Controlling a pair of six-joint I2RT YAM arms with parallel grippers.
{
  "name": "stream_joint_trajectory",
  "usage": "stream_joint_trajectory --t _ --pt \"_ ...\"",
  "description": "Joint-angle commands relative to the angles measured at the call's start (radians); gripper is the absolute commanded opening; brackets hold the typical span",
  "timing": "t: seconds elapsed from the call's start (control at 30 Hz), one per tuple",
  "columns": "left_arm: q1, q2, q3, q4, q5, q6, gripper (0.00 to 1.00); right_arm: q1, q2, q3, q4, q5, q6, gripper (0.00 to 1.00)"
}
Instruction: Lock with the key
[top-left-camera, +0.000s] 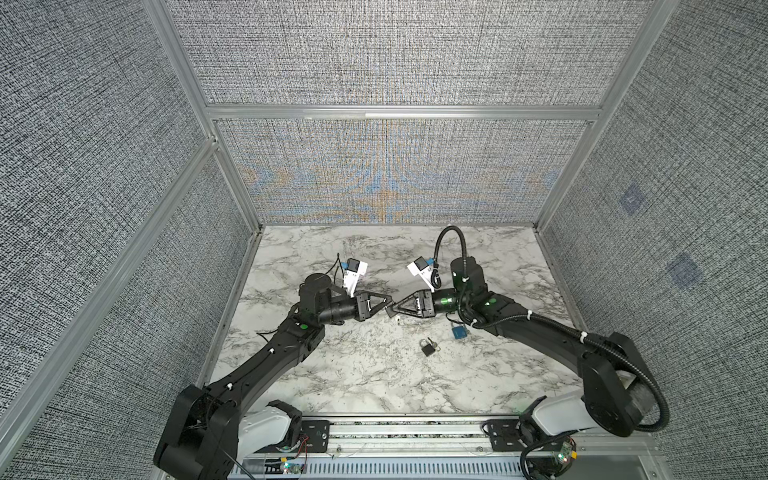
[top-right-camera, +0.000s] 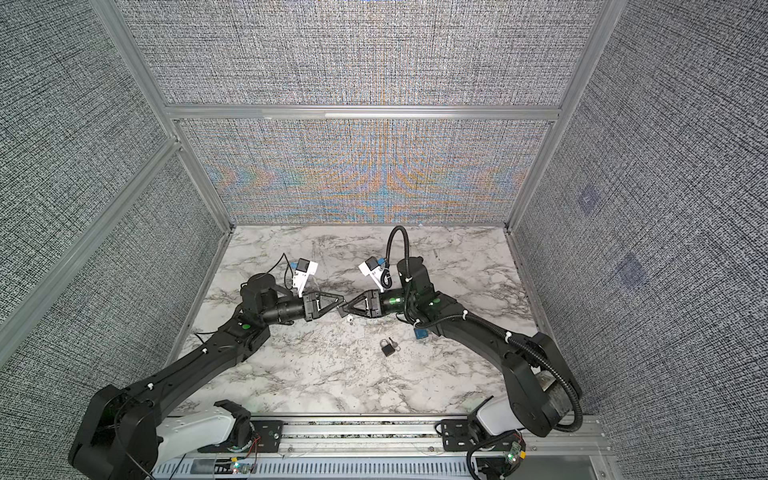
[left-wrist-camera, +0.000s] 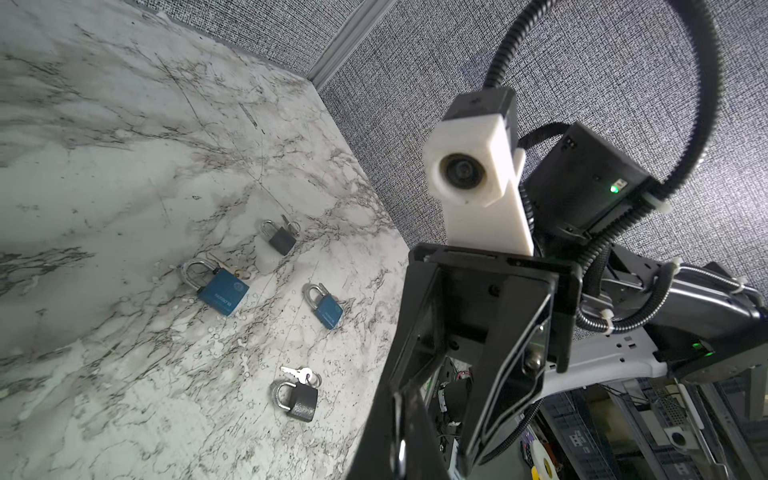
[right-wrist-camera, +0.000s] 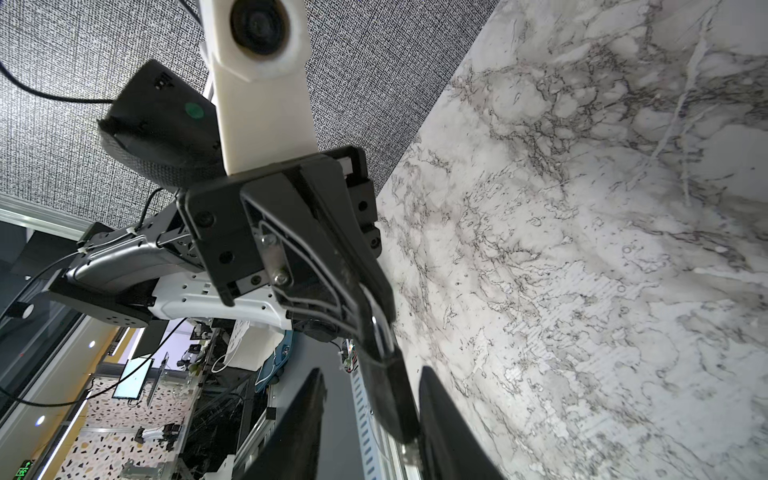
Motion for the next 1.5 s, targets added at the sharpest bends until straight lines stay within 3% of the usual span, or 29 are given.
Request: stream_joint_trajectory --t 0.0,0.33,0.77,1.2,1.47 --pt "0.007 0.000 0.014 -0.012 -0.048 -0.028 0.00 -0.008 -0.019 -0.022 0.044 -0.013 0.008 0.39" --pt "0.012 -0.028 0.015 0.030 -0.100 -0.062 0.00 -0.012 -0.043 -0.055 0.061 -0.023 0.006 0.39" --pt "0.013 0.002 0.020 0.102 -0.068 -0.133 0.00 0.002 0.010 0.008 0.042 -0.022 -0.014 0.33" --pt "0.019 -0.008 0.018 0.100 -0.071 -0.134 0.00 -0.020 -0.037 0.061 -0.129 0.067 -0.122 0.36" --pt "0.018 -0.001 0.040 0.090 -0.065 -0.151 0.00 -0.009 -0.008 0.073 -0.134 0.063 -0.128 0.36"
